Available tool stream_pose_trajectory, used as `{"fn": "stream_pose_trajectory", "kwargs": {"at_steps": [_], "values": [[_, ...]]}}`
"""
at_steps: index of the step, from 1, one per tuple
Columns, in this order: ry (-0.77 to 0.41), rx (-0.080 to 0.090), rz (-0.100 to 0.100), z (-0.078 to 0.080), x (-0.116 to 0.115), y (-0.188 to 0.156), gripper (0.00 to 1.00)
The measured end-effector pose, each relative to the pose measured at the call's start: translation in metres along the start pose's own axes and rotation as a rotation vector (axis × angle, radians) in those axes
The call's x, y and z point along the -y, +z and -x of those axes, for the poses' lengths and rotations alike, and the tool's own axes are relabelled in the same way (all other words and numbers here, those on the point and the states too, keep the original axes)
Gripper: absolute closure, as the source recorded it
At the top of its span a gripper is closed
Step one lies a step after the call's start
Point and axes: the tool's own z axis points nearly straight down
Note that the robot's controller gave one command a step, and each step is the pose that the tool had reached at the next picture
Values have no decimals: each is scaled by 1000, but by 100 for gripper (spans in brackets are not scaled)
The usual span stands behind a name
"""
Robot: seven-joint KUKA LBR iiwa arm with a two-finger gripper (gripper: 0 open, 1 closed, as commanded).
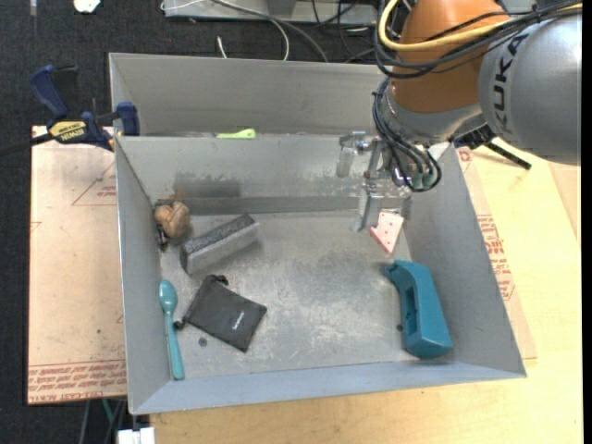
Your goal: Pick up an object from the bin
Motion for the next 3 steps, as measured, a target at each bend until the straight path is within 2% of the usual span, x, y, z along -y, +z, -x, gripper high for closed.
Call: {"fn": "stream_pose_trajectory", "kwargs": {"at_steps": [1, 2, 3], "values": [[0, 7, 0, 1, 0, -4, 0], [-16, 10, 1, -15, -64, 71, 0], [-17, 18, 0, -24, -148, 82, 0]]}}
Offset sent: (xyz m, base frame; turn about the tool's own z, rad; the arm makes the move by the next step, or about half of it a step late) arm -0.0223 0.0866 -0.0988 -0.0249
